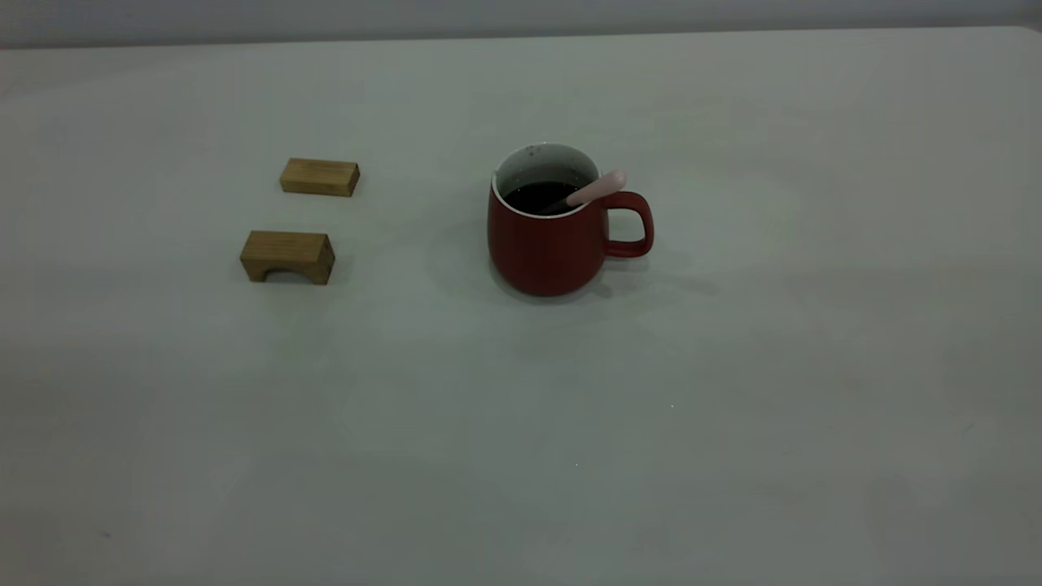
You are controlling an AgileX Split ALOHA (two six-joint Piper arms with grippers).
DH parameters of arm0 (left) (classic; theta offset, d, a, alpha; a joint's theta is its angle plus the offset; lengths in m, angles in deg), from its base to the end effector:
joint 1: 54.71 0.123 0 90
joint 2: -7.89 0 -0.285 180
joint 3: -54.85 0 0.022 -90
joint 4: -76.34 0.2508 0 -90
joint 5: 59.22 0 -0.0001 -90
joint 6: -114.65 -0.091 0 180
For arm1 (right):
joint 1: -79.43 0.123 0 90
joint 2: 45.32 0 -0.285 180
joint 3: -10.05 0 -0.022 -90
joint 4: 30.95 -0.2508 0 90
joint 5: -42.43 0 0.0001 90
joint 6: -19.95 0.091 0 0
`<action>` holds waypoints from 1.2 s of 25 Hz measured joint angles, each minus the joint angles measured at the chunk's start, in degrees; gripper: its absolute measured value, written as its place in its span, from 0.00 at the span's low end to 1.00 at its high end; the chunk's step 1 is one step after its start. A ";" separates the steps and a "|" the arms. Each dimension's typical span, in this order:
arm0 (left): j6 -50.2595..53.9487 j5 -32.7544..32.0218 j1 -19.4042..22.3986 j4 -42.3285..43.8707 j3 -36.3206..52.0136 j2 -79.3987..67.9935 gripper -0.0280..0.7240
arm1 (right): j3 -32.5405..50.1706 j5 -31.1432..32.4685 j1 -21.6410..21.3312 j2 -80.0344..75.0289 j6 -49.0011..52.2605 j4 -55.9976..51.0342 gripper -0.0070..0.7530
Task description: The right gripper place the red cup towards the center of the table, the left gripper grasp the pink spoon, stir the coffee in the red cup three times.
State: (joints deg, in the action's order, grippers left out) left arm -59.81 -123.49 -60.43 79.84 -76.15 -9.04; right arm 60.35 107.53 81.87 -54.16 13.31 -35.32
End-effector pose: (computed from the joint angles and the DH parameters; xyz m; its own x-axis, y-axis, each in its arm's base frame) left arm 0.0172 0.0033 0.2697 -0.6442 -0.0058 -0.7649 0.0126 0.9998 -0.0182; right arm -0.0028 0.0062 0.2633 -0.5509 -0.1070 -0.8277 -0.1462 0.9888 -0.0305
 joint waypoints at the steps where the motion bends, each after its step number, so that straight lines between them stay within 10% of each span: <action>1: 0.00 0.00 0.00 0.00 0.00 1.31 0.79 | 0.00 0.00 0.00 0.00 0.00 0.00 0.33; 30: -2.27 -0.40 1.37 1.25 0.33 10.22 0.79 | 0.00 0.00 0.00 0.00 0.00 0.00 0.33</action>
State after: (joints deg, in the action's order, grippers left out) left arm -62.08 -123.89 -59.06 81.10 -75.82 1.17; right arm 60.35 107.53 81.87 -54.16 13.31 -35.32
